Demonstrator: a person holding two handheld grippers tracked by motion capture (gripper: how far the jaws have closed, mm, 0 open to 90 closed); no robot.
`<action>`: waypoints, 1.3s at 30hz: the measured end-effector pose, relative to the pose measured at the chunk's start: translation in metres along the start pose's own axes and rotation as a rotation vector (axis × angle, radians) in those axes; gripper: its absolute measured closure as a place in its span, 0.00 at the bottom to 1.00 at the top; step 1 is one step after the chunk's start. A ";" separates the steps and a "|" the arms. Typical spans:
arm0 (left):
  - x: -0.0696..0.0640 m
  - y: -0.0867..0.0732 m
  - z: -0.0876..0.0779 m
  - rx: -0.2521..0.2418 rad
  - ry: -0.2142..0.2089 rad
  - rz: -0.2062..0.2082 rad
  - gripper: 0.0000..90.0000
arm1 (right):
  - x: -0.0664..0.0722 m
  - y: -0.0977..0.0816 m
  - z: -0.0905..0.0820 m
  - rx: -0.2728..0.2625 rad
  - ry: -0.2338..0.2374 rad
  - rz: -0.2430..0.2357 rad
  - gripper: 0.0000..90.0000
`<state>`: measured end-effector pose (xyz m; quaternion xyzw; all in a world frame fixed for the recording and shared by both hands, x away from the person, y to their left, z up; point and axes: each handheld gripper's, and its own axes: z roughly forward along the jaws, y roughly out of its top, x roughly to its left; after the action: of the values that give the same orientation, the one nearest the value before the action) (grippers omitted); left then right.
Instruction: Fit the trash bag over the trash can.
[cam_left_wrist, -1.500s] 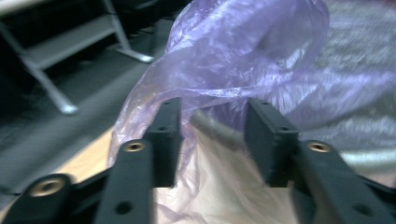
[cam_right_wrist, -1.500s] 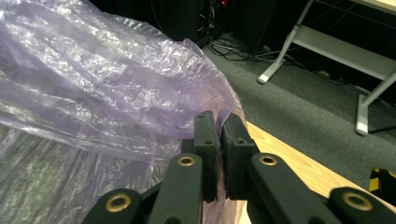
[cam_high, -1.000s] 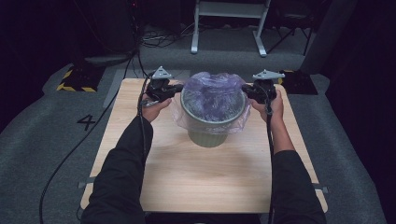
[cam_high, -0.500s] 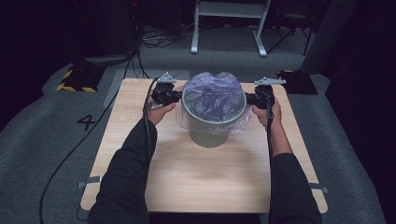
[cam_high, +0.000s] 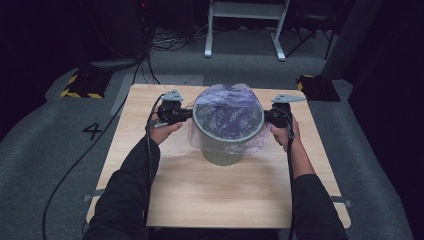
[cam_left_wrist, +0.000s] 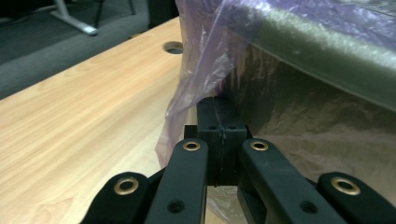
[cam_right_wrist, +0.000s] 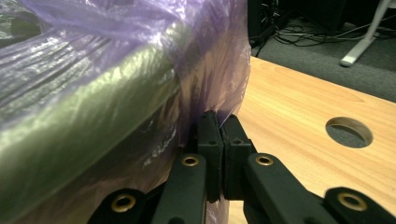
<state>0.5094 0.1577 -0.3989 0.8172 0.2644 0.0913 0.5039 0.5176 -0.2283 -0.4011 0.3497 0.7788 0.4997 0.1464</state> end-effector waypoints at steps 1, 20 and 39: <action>-0.002 -0.002 -0.002 0.003 -0.009 0.008 1.00 | 0.001 -0.002 -0.001 -0.007 0.005 -0.007 0.98; 0.010 0.005 -0.049 -0.081 0.152 -0.044 0.46 | 0.002 0.004 -0.037 -0.072 -0.197 -0.054 0.89; 0.012 0.013 -0.064 -0.181 0.070 -0.084 0.25 | 0.011 0.031 -0.057 -0.131 -0.126 -0.122 0.41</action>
<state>0.4974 0.2086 -0.3586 0.7528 0.3066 0.1220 0.5696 0.4892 -0.2516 -0.3463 0.3220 0.7536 0.5168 0.2477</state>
